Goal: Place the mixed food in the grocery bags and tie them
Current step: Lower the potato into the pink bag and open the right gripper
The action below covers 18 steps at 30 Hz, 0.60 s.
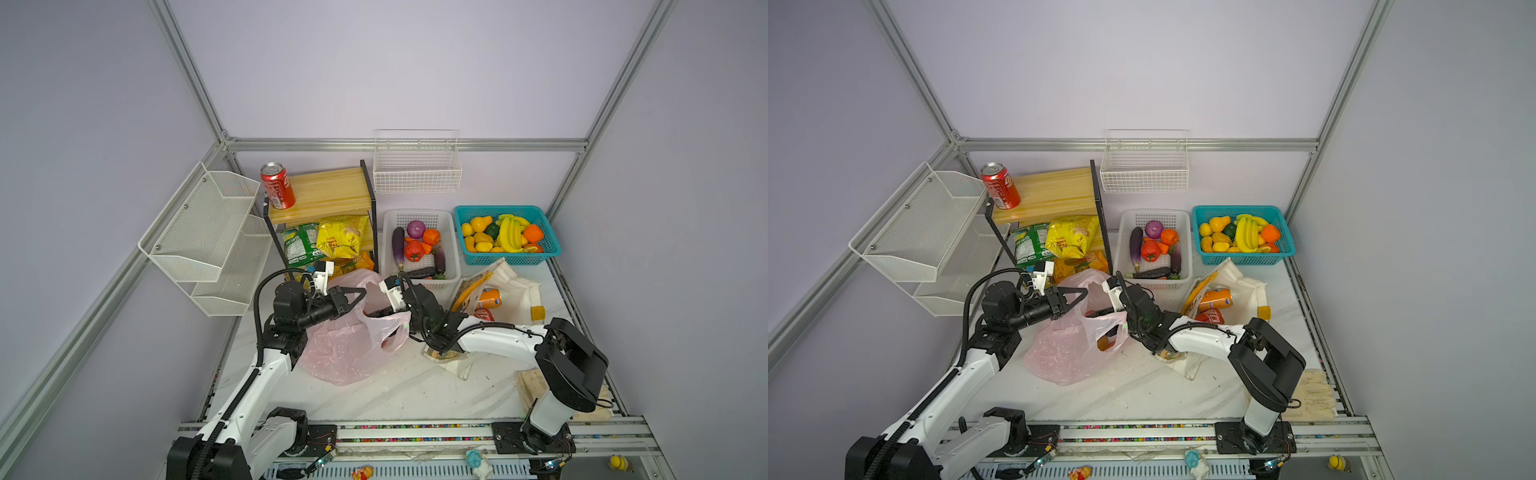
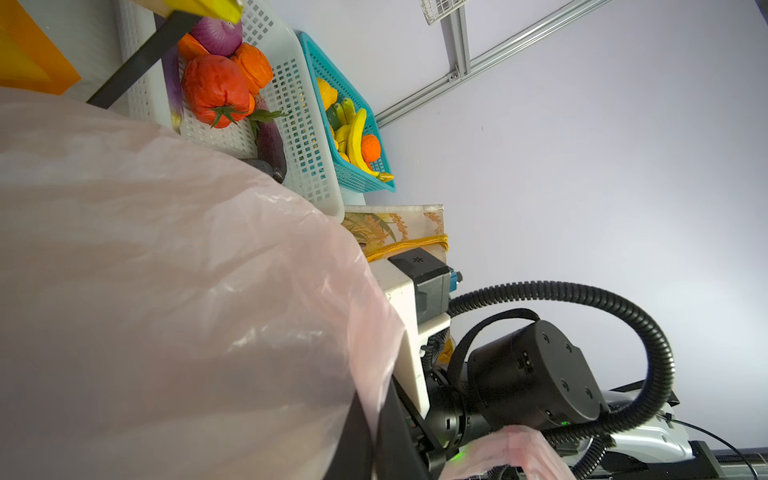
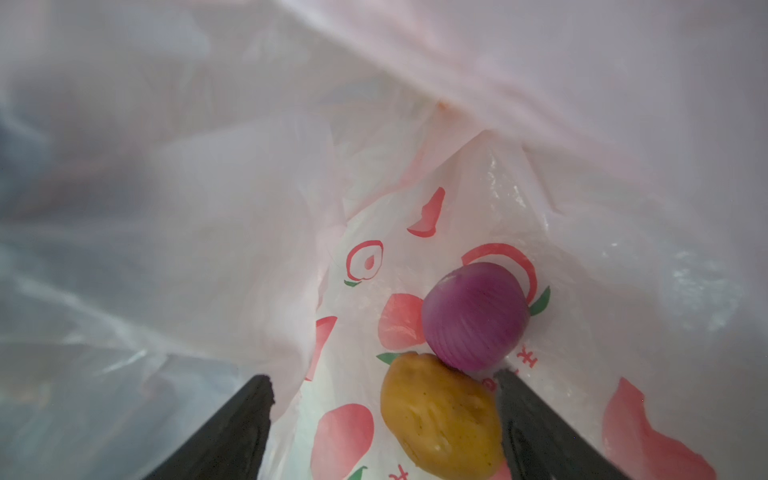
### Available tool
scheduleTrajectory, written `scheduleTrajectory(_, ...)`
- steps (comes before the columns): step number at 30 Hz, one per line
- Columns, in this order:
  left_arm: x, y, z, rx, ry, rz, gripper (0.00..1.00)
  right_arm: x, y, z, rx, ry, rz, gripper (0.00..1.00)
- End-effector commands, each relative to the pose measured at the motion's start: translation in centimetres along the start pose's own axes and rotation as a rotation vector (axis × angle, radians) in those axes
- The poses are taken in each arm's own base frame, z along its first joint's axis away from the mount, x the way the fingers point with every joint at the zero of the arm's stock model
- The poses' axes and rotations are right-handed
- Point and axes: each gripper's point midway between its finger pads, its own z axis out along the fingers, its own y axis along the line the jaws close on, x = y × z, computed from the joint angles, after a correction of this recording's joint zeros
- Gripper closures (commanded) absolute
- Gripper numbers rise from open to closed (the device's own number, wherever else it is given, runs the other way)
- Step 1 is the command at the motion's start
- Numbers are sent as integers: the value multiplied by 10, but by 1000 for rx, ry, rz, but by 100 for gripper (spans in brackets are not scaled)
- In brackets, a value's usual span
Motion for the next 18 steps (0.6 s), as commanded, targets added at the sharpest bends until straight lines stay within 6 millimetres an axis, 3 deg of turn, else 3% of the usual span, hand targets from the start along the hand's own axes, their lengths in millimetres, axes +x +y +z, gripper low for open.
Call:
scheduleTrajectory(1, 1, 1, -9, 13, -18, 9, 100, -20, -4, -17, 98, -27, -64, 15)
scheduleTrajectory(9, -1, 27, -20, -39, -48, -36, 100, -22, -26, -43, 309, 100, -291, 17)
scheduleTrajectory(18, -8, 31, -32, -69, -92, -30, 100, -17, -23, -72, 339, 258, -492, 18)
